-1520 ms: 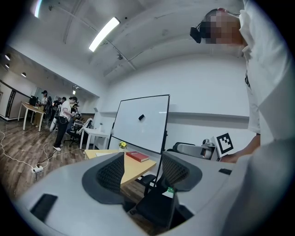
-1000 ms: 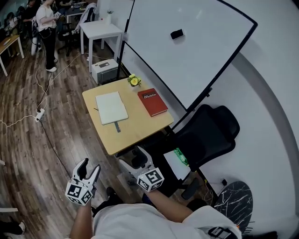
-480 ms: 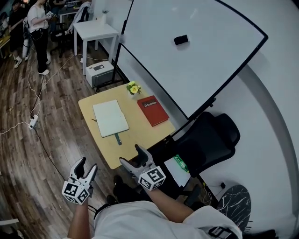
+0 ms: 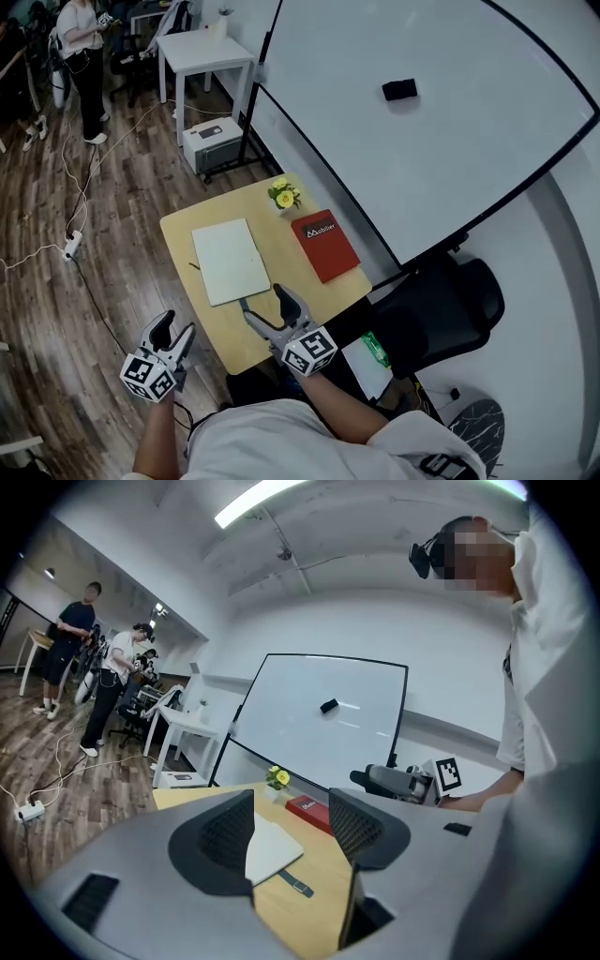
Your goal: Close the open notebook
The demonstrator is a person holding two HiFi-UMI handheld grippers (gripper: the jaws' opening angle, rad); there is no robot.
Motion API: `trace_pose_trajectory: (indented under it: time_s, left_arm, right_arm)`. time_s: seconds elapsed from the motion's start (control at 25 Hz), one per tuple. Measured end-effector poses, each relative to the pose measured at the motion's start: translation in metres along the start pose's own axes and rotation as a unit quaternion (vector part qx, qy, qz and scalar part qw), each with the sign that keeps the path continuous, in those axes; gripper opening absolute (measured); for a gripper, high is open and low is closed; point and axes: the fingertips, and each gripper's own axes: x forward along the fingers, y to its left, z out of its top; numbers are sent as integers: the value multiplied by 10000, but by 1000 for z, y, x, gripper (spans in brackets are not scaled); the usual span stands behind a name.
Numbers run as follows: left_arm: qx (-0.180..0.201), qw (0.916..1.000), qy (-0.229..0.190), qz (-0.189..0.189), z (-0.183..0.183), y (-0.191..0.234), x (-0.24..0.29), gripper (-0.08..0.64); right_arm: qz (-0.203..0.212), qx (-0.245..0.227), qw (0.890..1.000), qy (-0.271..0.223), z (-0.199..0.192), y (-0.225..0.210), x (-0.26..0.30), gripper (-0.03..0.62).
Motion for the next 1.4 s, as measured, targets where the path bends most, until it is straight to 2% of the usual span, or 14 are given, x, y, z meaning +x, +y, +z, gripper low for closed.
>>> trace_pose_trajectory:
  time_s: [0.28,0.44,0.56,0.72,0.84,0.96,1.08,1.2,1.28,1.4]
  left_arm:
    - [-354,9992,135,142,25,50,78,238]
    - [-873,9956,335,80,22,77,115,238]
    - [-1575,9864,475,10,15,98,134,238]
    - [-2637,9632,524,-25,2,129,152,229]
    - [-3325,9422,400,11,-11,159,166,229]
    - [-3761,9252,502,-33,-30,178,181,229]
    - [-3992,9128,844,-198,-48,185,195,230]
    - [-4059,9052,1220,-306,-65,196,209,229]
    - [-4014,9020,1580,-172,-80,210,213,229]
    - [-4270,8856,1774,-437,-92,214,224,229]
  right_arm:
    - [318,240,9987,320,0,-82,60,408]
    - [504,658,9948,598,-13,-123,86,408]
    - [681,1117,9874,888,-28,-152,102,407]
    - [878,1751,9724,1270,-49,-188,120,407]
    - [1094,2429,9518,1520,-68,-216,133,407]
    - [1207,3077,9251,1868,-96,-243,143,407]
    - [1190,3831,8901,2162,-120,-265,152,405]
    - [1230,4453,8529,2431,-139,-278,161,403]
    - [1299,4638,8341,2688,-154,-280,168,403]
    - [1394,4735,8123,3108,-170,-279,176,395]
